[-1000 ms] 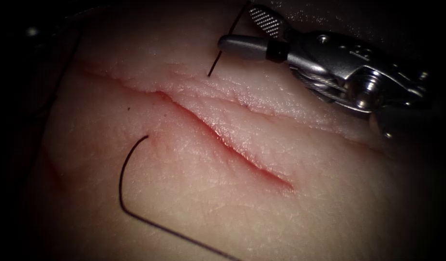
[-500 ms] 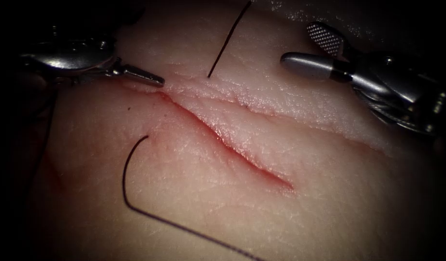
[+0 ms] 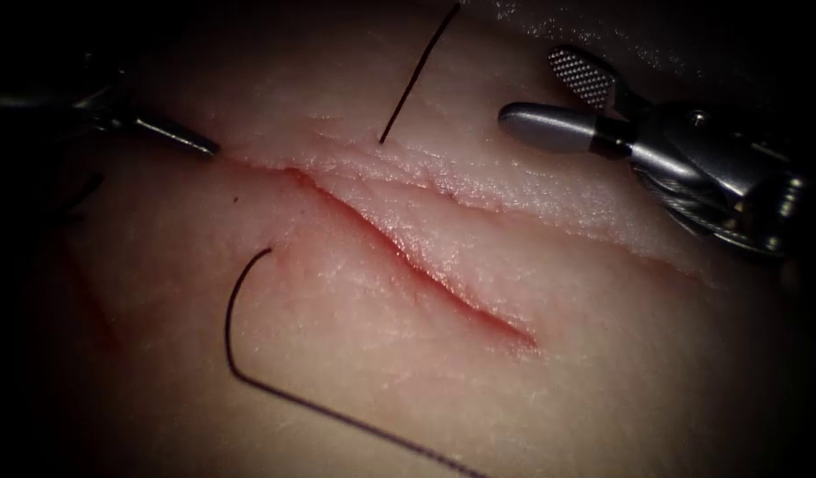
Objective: Wound Closure
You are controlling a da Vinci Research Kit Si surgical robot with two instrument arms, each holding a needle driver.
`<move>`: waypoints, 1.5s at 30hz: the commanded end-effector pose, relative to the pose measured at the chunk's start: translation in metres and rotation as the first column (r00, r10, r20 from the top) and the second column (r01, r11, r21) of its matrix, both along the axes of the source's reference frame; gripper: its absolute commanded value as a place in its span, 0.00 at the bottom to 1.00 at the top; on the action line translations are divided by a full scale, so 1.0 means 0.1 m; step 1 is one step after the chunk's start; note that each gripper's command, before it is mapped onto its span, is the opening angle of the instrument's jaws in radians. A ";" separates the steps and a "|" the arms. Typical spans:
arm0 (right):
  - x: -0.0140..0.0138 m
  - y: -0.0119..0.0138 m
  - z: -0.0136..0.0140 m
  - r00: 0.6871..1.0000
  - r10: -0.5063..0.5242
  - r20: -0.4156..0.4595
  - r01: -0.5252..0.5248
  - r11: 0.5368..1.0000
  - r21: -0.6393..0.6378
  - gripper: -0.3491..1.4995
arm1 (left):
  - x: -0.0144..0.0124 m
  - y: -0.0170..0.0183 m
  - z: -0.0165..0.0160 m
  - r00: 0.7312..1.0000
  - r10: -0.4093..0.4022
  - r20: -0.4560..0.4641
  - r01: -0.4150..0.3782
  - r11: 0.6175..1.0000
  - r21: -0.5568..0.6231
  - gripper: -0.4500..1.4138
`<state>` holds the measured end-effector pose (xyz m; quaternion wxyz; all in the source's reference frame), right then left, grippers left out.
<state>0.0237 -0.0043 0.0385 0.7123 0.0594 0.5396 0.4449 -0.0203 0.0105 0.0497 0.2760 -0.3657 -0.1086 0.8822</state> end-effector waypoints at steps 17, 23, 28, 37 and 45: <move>0.010 -0.003 0.001 1.000 -0.011 -0.009 0.011 1.000 -0.001 0.93 | 0.001 -0.045 0.011 0.994 0.112 -0.014 -0.108 0.982 0.156 0.87; 0.016 -0.008 0.002 0.999 -0.027 -0.019 0.027 1.000 -0.002 0.90 | 0.018 -0.057 0.031 0.995 0.082 -0.062 -0.067 0.975 0.214 0.95; 0.021 -0.011 0.001 0.999 -0.038 -0.023 0.038 0.999 0.000 0.88 | 0.026 -0.054 0.038 0.995 0.074 -0.072 -0.059 0.979 0.197 0.96; 0.013 -0.008 -0.003 0.997 -0.071 -0.032 0.072 0.997 0.014 0.87 | -0.001 -0.018 -0.031 0.990 0.142 0.017 -0.140 0.987 -0.080 0.82; -0.001 -0.005 -0.005 0.993 -0.120 -0.001 0.120 0.992 -0.041 0.83 | -0.048 -0.039 -0.075 0.947 0.320 0.018 -0.305 0.917 -0.256 0.80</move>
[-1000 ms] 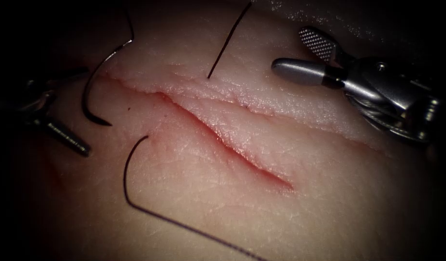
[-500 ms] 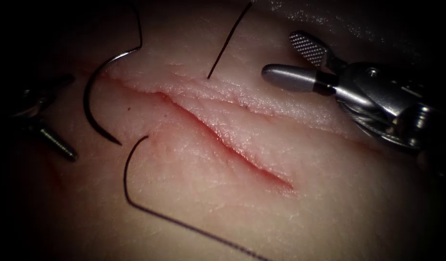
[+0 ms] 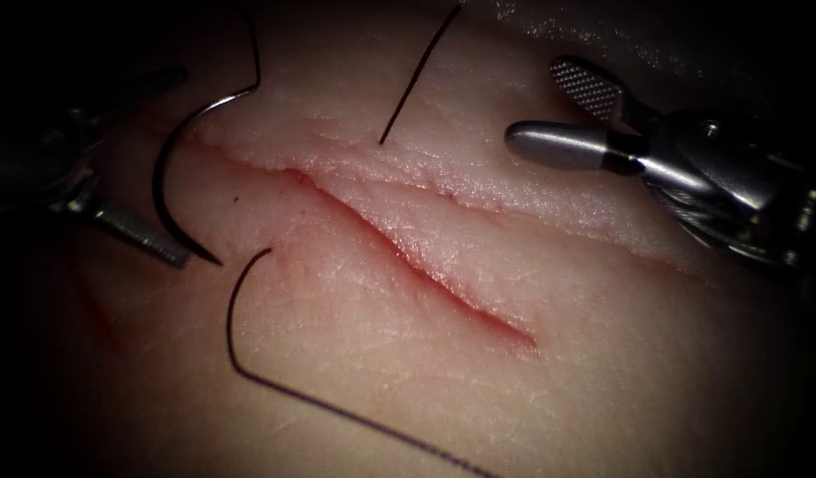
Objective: Wound Closure
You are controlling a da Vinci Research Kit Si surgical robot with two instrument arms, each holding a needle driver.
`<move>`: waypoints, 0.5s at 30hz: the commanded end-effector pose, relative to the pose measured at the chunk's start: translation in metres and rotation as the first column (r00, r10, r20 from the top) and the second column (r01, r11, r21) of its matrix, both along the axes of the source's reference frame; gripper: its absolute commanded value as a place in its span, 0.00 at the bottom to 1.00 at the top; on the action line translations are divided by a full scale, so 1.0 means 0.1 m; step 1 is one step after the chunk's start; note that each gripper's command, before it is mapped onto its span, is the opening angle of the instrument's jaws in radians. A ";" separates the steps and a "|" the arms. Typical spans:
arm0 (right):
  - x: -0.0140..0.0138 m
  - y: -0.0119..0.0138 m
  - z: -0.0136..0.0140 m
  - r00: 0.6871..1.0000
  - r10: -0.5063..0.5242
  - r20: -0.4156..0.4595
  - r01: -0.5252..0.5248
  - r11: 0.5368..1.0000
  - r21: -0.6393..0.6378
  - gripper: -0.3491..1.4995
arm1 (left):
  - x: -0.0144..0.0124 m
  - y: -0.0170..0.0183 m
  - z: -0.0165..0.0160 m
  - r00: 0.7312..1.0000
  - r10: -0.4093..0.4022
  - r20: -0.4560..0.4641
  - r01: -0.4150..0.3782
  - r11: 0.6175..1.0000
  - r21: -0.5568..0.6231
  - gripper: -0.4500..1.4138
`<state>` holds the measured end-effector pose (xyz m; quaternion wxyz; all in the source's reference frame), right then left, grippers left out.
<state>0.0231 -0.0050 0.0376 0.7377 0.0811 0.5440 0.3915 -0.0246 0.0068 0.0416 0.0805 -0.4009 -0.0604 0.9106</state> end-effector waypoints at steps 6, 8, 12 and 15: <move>0.008 0.001 0.005 1.000 -0.029 0.002 0.029 0.999 -0.036 0.83 | -0.022 -0.024 -0.020 0.999 0.044 0.019 -0.044 0.999 0.021 0.80; 0.010 0.000 0.006 0.999 -0.042 -0.003 0.042 0.999 -0.034 0.83 | -0.024 -0.025 -0.033 0.998 0.060 0.014 -0.061 0.997 0.040 0.80; 0.014 -0.004 0.008 0.996 -0.087 -0.006 0.086 0.996 -0.039 0.82 | -0.033 -0.026 -0.065 0.999 0.040 -0.004 -0.040 0.994 0.105 0.80; 0.014 -0.004 0.008 0.996 -0.091 -0.006 0.091 0.995 -0.039 0.81 | -0.042 -0.029 -0.079 0.999 0.031 -0.008 -0.030 0.991 0.130 0.80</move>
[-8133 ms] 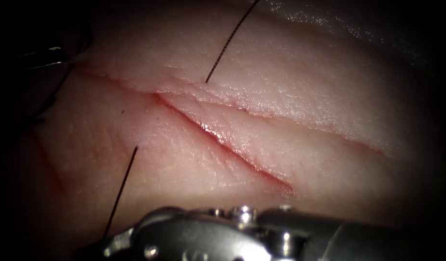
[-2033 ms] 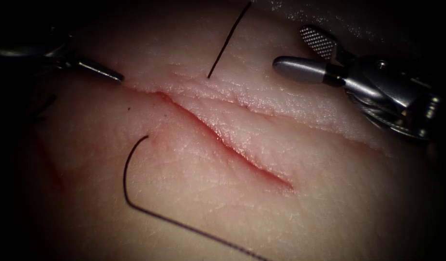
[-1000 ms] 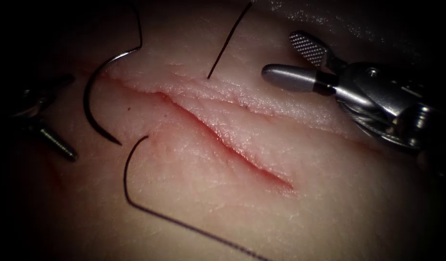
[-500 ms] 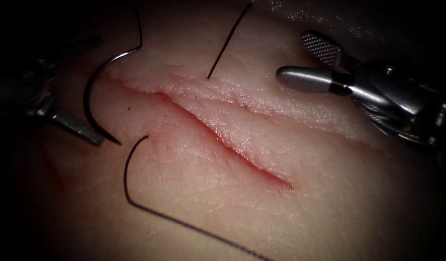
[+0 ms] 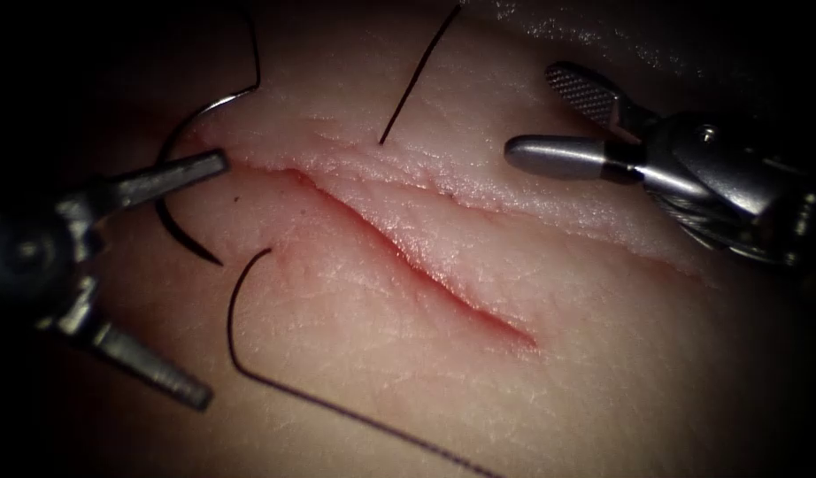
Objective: Wound Closure
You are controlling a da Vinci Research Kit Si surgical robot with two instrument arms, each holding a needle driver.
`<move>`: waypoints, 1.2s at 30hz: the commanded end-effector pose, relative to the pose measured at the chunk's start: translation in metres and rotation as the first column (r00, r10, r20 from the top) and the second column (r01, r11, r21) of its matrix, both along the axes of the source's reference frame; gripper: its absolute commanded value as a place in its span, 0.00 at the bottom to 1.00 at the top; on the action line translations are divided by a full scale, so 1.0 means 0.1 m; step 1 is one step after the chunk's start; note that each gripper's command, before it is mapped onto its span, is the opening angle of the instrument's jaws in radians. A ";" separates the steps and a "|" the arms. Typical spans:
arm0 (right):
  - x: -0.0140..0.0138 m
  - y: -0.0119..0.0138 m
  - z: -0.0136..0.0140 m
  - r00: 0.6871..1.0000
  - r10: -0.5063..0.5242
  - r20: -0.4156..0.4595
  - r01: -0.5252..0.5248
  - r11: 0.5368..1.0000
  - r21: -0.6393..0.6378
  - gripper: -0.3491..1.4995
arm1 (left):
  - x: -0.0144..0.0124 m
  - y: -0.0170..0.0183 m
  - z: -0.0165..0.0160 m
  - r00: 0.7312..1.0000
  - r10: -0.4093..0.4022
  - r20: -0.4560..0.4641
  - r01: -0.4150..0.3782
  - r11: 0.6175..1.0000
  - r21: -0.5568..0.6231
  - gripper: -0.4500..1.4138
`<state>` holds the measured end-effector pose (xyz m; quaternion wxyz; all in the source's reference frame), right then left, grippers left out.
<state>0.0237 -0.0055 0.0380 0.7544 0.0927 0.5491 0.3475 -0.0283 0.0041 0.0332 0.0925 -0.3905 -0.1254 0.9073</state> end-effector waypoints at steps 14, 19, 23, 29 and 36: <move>0.014 -0.005 0.009 1.000 -0.010 0.012 0.010 1.000 -0.003 0.79 | -0.077 -0.033 -0.031 0.983 0.004 -0.186 0.009 0.998 0.065 0.78; 0.017 -0.008 0.010 1.000 -0.011 0.014 0.011 1.000 -0.003 0.79 | -0.089 -0.030 -0.030 0.971 -0.020 -0.240 0.029 0.999 0.035 0.76; 0.019 -0.009 0.010 1.000 -0.011 0.015 0.011 1.000 -0.004 0.79 | -0.093 -0.030 -0.028 0.969 -0.016 -0.246 0.022 1.000 0.018 0.71; 0.023 -0.011 0.011 1.000 -0.011 0.015 0.011 1.000 -0.006 0.79 | -0.092 -0.032 -0.019 0.966 0.013 -0.259 -0.016 1.000 -0.011 0.68; 0.025 -0.012 0.012 1.000 -0.011 0.016 0.011 1.000 -0.007 0.79 | -0.092 -0.035 0.000 0.961 0.037 -0.275 -0.047 0.998 -0.032 0.68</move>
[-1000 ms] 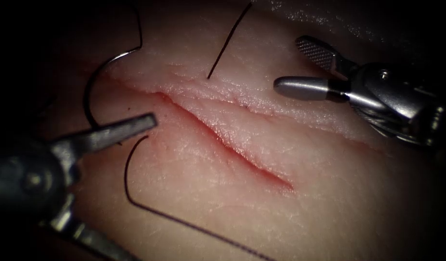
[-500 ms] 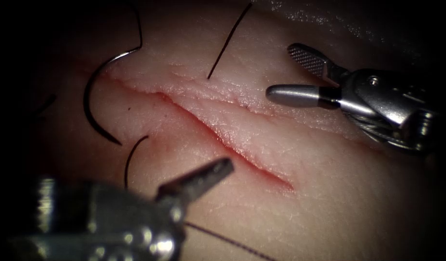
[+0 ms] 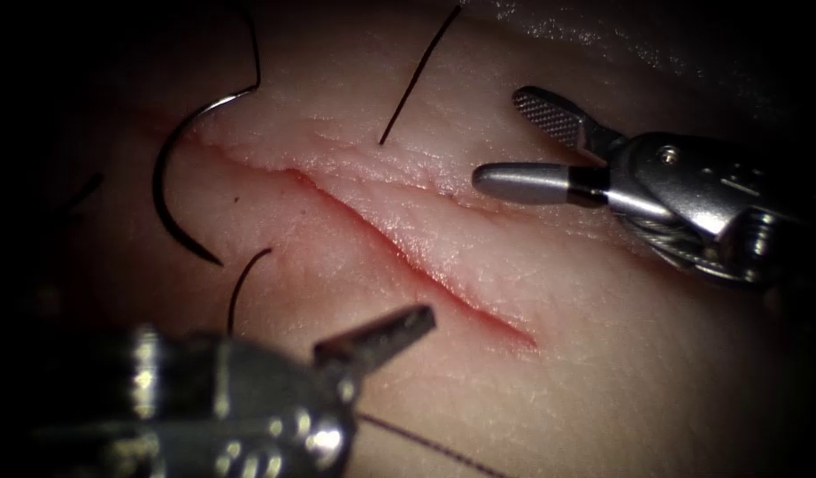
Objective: Wound Closure
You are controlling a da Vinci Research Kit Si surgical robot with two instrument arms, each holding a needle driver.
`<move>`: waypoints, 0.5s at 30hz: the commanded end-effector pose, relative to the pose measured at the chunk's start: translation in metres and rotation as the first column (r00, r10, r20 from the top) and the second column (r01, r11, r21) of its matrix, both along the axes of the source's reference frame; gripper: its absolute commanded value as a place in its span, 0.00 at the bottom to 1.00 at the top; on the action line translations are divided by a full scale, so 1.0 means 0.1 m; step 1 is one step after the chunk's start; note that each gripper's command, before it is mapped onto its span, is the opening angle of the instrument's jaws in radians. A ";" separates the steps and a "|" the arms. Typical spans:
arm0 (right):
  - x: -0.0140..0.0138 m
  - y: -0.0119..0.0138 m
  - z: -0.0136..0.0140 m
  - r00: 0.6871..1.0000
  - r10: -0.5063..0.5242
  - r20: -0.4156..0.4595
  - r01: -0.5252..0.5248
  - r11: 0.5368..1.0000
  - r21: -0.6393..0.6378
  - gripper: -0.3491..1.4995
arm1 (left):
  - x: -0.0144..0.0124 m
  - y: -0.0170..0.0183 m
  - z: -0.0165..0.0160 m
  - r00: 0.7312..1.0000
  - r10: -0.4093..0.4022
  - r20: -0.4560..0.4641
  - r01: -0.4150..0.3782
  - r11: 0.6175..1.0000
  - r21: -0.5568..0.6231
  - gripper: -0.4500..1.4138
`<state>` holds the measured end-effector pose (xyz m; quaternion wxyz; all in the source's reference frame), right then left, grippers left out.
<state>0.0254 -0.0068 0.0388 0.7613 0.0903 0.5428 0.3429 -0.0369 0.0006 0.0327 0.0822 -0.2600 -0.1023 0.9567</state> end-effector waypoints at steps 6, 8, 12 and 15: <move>0.008 0.001 0.003 1.000 0.000 -0.002 0.000 1.000 -0.002 0.78 | -0.004 0.000 0.017 1.000 0.011 0.000 -0.011 1.000 -0.005 0.65; 0.008 0.001 0.003 1.000 0.000 -0.002 0.000 1.000 -0.002 0.78 | -0.004 0.002 0.019 1.000 0.011 0.000 -0.011 1.000 -0.006 0.58; 0.008 0.001 0.003 1.000 0.000 -0.002 0.000 1.000 -0.002 0.78 | -0.002 0.004 0.026 1.000 0.014 0.004 -0.014 1.000 -0.005 0.41; 0.008 0.001 0.003 1.000 -0.001 -0.002 0.001 1.000 -0.002 0.78 | 0.003 0.006 0.034 1.000 0.023 0.006 -0.022 1.000 -0.013 0.20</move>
